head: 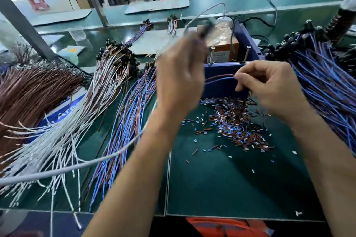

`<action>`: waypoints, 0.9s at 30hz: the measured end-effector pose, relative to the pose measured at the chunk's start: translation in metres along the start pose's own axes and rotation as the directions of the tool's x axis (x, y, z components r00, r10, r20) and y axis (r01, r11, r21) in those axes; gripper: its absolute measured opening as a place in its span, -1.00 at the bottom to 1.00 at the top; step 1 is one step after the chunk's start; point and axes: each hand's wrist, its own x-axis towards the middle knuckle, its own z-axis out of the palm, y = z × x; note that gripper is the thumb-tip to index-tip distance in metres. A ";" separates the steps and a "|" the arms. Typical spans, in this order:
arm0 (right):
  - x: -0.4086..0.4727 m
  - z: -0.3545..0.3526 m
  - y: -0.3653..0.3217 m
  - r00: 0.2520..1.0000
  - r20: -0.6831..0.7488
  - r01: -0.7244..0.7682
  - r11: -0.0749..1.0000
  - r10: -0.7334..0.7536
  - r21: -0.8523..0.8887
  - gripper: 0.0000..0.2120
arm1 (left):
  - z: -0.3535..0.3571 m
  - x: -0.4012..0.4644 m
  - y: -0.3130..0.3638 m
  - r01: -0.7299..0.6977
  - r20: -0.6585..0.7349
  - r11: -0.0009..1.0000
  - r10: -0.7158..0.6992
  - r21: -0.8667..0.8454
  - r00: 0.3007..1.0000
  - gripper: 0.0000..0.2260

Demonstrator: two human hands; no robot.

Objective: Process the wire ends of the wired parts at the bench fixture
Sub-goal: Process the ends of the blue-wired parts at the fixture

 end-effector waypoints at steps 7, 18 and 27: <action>-0.012 0.009 0.013 0.998 -0.031 0.058 0.992 -0.055 0.115 -0.96 | 0.043 -0.054 0.011 -0.047 0.509 0.998 0.024 0.033 0.860 -0.68; -0.015 0.010 0.021 0.980 -0.116 -0.109 0.923 0.162 0.369 -0.94 | 0.041 -0.065 -0.012 0.088 0.329 0.993 -0.111 0.084 0.938 -0.87; -0.015 0.012 0.018 0.954 -0.055 -0.230 0.836 0.295 0.499 -0.90 | 0.045 -0.068 -0.012 0.140 0.184 0.990 -0.132 -0.029 0.974 -0.90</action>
